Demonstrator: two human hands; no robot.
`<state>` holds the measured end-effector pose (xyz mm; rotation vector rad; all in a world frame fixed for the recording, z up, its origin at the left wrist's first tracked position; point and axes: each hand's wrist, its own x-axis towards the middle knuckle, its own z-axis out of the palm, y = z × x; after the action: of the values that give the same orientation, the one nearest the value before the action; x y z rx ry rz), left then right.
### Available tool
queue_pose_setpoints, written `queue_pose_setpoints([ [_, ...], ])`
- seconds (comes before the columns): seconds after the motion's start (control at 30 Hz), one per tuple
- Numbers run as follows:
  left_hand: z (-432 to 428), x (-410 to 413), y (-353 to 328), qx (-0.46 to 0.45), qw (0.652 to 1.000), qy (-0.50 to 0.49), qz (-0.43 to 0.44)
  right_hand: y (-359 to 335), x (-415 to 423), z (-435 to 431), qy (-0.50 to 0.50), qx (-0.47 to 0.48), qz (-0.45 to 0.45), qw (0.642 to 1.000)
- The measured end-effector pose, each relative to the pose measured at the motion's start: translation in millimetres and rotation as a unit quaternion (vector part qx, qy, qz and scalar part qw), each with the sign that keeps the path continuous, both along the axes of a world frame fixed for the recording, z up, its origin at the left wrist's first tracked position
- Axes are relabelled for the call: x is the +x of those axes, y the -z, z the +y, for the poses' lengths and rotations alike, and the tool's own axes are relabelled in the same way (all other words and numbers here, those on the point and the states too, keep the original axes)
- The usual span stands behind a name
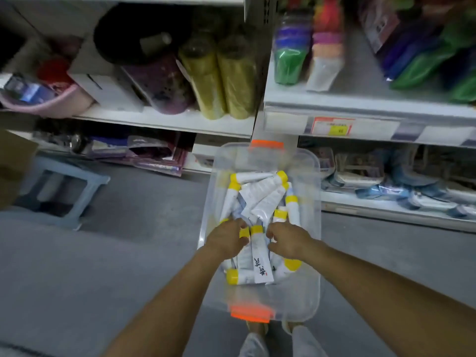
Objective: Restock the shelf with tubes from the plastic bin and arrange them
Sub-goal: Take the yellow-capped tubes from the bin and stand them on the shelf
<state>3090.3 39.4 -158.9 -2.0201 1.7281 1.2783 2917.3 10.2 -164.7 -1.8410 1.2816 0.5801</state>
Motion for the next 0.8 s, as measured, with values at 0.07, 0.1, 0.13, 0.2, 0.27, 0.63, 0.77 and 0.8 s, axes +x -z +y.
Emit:
queue_pose_setpoints([
  [0.07,-3,-2,27,0.005,1.000,0.007,-0.013,28,12,2,0.020,0.018,0.015,1.000],
  [0.1,-6,-3,38,0.012,1.000,0.011,-0.021,39,17,4,0.031,0.022,0.020,0.999],
  [0.13,-8,-3,48,0.018,0.999,0.022,-0.028,49,23,5,0.041,0.025,0.024,0.999],
  [0.2,-14,-5,64,0.032,0.996,0.062,-0.048,67,33,7,0.067,0.017,0.030,0.997],
  [0.27,-20,-8,74,0.031,0.993,0.098,-0.064,77,40,8,0.094,-0.011,0.032,0.995],
  [0.63,-33,-26,70,0.047,0.943,0.267,-0.192,80,47,-4,0.077,0.035,0.022,0.996],
  [0.77,-26,-26,40,0.066,0.915,0.325,-0.229,61,34,-1,0.088,0.064,0.020,0.994],
  [0.8,-25,-24,31,0.058,0.905,0.343,-0.246,52,29,-2,0.088,0.065,0.026,0.994],
])
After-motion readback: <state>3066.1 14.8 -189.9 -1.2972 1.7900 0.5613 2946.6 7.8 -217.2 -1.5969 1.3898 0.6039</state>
